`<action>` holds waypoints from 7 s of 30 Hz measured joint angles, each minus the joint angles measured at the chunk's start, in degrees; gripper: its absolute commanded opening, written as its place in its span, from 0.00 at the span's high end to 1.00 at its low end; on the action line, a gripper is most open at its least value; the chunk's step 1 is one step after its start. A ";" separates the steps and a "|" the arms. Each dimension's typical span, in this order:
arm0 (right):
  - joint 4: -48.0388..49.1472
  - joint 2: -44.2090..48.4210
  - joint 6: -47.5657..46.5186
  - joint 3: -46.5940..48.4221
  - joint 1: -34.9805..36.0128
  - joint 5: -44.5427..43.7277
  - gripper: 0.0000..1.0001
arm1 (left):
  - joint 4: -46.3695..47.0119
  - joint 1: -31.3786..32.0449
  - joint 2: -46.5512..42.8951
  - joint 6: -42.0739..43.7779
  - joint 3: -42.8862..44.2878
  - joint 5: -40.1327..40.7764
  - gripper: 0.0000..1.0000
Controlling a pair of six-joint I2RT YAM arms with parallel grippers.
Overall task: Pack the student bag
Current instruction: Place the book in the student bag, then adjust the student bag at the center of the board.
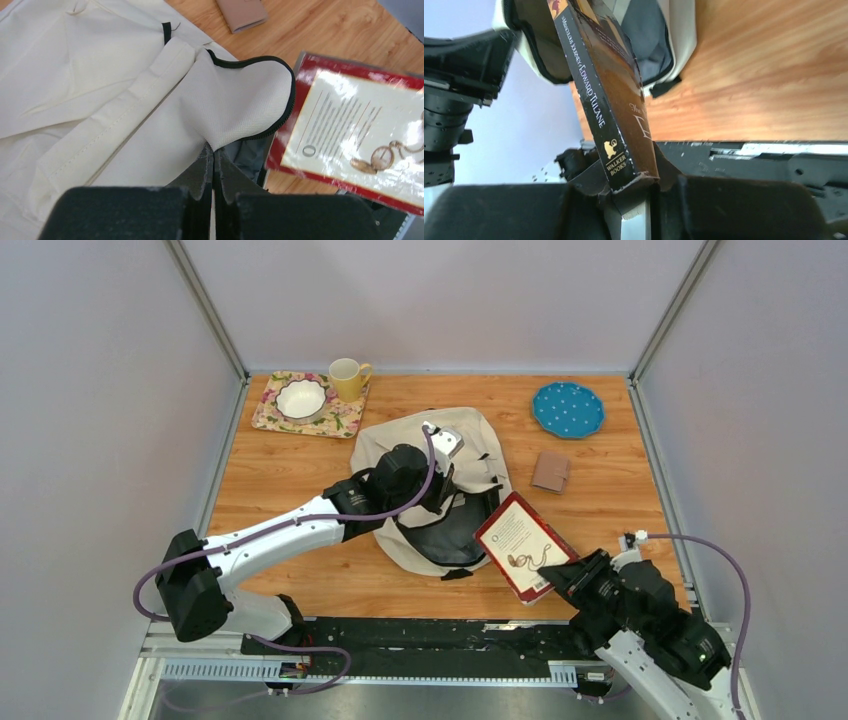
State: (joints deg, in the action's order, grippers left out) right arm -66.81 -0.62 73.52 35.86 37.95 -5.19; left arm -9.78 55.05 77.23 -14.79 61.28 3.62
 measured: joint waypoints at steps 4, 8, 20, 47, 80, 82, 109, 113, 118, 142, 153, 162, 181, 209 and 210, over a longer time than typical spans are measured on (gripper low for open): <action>4.72 0.11 4.66 -5.33 0.00 8.31 1.00 | 1.42 -0.02 0.00 -0.11 0.00 0.02 1.00; 14.67 0.13 9.77 -14.12 0.00 13.49 1.00 | 1.97 -0.02 0.00 0.13 0.02 -0.22 1.00; 57.88 -20.79 23.34 -26.45 0.00 20.15 1.00 | 2.32 -0.07 -1.16 0.79 0.00 -3.39 1.00; 84.72 -63.06 25.86 -15.65 1.86 4.74 0.95 | 4.15 -0.07 -4.83 0.48 -2.93 -4.61 1.00; 93.79 -75.78 14.71 -14.60 6.19 -2.93 1.00 | 6.16 -0.07 -7.08 -0.33 -6.27 -3.54 1.00; 96.10 -78.68 15.87 -13.22 6.23 -3.17 1.00 | 6.21 -0.07 -7.10 -0.44 -6.29 -3.54 1.00; 87.49 -66.77 12.44 -12.41 9.18 -7.85 0.48 | 6.88 -0.07 -9.31 -2.05 -9.81 -3.34 1.00; 71.17 -49.44 7.63 -13.53 12.31 -9.33 0.49 | 6.88 -0.07 -9.64 -2.05 -10.21 -3.26 1.00; 53.22 -33.86 5.51 -16.09 12.87 -11.45 0.51 | 7.02 -0.07 -10.32 -2.05 -10.88 -3.13 1.00; 49.77 -50.75 -5.05 -14.34 9.18 -12.94 0.62 | 7.56 -0.07 -10.34 -3.04 -11.89 -4.68 1.00; 53.46 -52.87 -5.81 -14.36 6.21 -9.70 1.00 | 8.48 -0.07 -10.34 -3.37 -12.74 -5.05 1.00; 46.73 -46.40 -5.25 -13.07 6.10 -7.37 1.00 | 8.33 -0.07 -9.53 -1.46 -14.03 -8.79 1.00; 36.11 -33.77 -0.20 -13.53 6.03 -4.15 0.84 | 6.67 0.09 -1.51 1.01 -17.40 -27.71 0.49; 39.34 -52.39 -12.90 3.41 9.88 2.16 0.92 | -8.24 -5.11 -23.69 -5.95 -21.79 2.36 0.13; 40.70 -55.08 -13.70 4.35 10.58 2.54 0.94 | -8.85 -6.25 -24.92 -6.84 -22.80 3.13 0.13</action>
State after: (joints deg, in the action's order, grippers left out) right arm -26.11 -55.70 59.81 40.21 48.53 -2.66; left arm -18.63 48.80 52.31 -21.63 38.48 6.74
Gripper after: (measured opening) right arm 0.098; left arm 0.853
